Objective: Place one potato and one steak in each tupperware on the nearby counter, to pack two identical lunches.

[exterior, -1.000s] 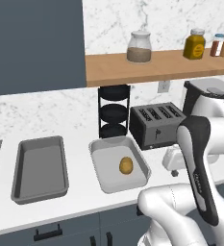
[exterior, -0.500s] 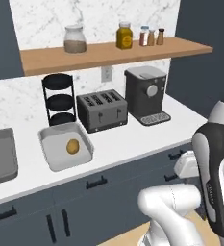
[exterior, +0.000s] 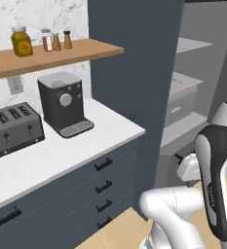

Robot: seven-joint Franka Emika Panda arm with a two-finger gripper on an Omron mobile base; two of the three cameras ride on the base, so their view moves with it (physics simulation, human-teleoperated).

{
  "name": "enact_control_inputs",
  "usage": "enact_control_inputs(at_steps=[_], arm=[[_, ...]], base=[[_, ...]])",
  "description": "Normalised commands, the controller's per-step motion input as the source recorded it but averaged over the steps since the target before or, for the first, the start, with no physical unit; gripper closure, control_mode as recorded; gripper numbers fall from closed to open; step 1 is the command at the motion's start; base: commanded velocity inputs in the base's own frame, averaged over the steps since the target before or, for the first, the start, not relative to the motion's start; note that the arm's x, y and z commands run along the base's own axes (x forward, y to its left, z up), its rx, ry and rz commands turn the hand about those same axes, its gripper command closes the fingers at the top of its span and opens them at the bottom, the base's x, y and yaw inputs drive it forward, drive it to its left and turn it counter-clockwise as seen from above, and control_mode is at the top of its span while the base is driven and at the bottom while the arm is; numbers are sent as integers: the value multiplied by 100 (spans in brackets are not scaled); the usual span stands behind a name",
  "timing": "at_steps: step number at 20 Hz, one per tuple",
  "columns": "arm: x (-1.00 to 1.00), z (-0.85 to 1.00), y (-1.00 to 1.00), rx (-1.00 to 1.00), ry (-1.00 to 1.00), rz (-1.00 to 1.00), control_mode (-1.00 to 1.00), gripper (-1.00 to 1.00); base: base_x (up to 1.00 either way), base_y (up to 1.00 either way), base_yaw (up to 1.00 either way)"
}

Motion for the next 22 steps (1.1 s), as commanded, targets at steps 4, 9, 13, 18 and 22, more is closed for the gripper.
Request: enact_control_inputs(at_steps=[4, 9, 13, 18, 22], arm=[[0, 0, 0, 0, 0, 0, 100, -100], [0, 0, 0, 0, 0, 0, 100, -100], [0, 0, 0, 0, 0, 0, 100, -100], [0, 0, 0, 0, 0, 0, 100, -100], [0, 0, 0, 0, 0, 0, 100, -100]], base=[[86, -100, 31], [35, -92, 38], [9, -82, 37], [8, -62, 18], [14, -56, -2]])
